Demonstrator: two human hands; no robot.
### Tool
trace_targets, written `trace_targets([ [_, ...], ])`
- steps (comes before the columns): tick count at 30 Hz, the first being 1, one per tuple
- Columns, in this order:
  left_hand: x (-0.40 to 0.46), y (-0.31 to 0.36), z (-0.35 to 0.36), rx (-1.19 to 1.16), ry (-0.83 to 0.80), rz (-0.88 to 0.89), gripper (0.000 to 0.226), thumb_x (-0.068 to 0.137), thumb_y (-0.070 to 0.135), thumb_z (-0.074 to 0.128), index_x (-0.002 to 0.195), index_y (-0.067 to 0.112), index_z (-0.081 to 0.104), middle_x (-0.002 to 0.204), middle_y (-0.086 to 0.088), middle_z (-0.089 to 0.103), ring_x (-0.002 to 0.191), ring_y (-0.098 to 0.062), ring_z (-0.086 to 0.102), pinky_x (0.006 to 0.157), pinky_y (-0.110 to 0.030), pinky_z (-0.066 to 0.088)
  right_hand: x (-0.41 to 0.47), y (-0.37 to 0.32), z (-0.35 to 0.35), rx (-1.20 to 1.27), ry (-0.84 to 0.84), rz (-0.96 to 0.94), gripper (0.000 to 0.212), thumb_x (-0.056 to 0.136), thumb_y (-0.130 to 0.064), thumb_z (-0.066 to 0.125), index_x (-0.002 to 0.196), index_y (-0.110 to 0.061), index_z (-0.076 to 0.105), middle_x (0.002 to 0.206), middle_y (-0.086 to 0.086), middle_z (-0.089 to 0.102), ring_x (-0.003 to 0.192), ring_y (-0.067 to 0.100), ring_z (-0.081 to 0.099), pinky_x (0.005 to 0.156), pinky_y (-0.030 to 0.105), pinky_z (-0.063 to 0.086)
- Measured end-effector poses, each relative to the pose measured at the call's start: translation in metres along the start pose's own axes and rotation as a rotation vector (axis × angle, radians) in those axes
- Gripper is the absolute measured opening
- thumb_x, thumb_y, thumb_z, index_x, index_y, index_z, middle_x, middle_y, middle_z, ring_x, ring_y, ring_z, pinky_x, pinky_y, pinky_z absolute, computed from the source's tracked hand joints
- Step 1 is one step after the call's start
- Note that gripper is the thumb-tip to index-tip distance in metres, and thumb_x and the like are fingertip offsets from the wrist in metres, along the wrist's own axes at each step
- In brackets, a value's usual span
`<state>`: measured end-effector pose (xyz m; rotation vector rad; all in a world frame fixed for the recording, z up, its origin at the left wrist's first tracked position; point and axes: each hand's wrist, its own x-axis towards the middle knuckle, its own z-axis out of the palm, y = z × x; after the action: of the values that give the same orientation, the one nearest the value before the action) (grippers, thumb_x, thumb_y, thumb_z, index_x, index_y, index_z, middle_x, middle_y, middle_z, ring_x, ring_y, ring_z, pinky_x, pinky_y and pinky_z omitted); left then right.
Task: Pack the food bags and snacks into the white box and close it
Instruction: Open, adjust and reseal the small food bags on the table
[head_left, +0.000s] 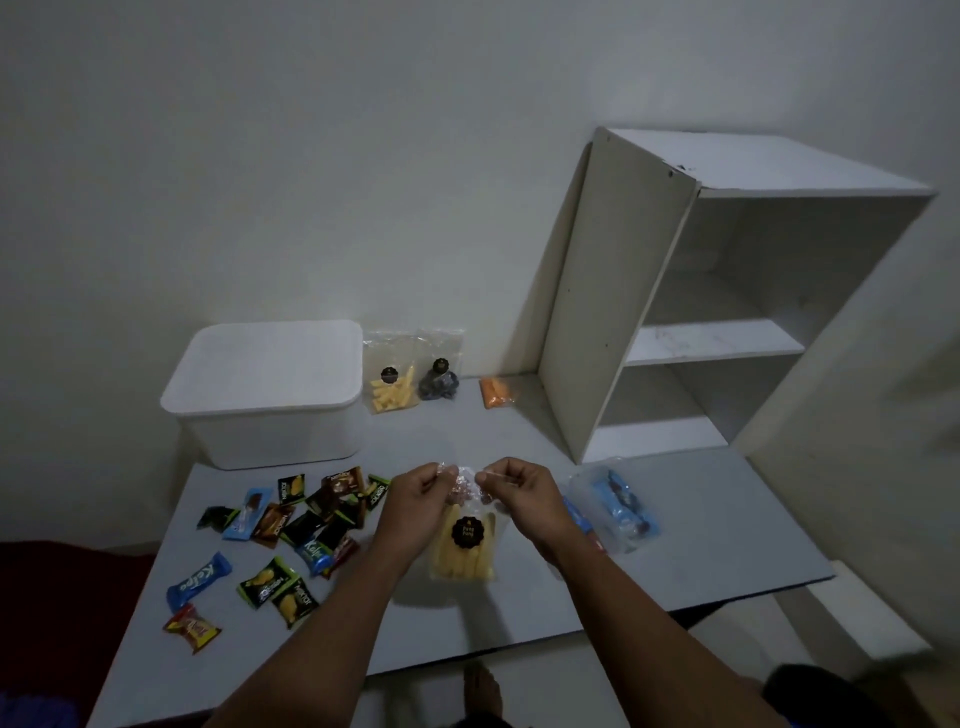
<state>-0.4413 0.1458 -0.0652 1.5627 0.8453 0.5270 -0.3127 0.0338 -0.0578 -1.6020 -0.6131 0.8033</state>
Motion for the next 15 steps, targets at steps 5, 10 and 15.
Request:
trace_targets([
  [5,0.049,-0.002,0.026,-0.036,-0.033,-0.081,0.031,0.103,0.022,0.052,0.085,0.017,0.076,0.084,-0.002,0.079,0.082,-0.021,0.075,0.087,-0.048,0.059,0.043,0.011,-0.028,0.066,0.027,0.109,0.018,0.094,-0.019,0.070,0.097,-0.003,0.077,0.084,0.007,0.077,0.077,0.013,0.071,0.068,0.021,0.052],
  [10,0.123,-0.012,0.054,-0.039,-0.063,-0.154,0.028,0.102,0.026,0.054,0.090,0.017,0.078,0.088,-0.001,0.079,0.084,-0.019,0.075,0.088,-0.050,0.059,0.116,0.035,-0.058,0.162,0.075,0.163,0.018,0.094,-0.014,0.069,0.099,0.001,0.078,0.090,0.013,0.078,0.082,0.017,0.071,0.077,0.030,0.057],
  [15,0.190,-0.007,0.077,-0.105,0.059,-0.230,0.025,0.102,0.027,0.055,0.093,0.015,0.075,0.085,-0.002,0.078,0.082,-0.018,0.074,0.081,-0.041,0.058,0.194,0.047,-0.081,0.100,-0.036,0.274,0.015,0.091,-0.018,0.072,0.105,-0.016,0.078,0.104,0.007,0.078,0.095,0.019,0.070,0.089,0.040,0.055],
])
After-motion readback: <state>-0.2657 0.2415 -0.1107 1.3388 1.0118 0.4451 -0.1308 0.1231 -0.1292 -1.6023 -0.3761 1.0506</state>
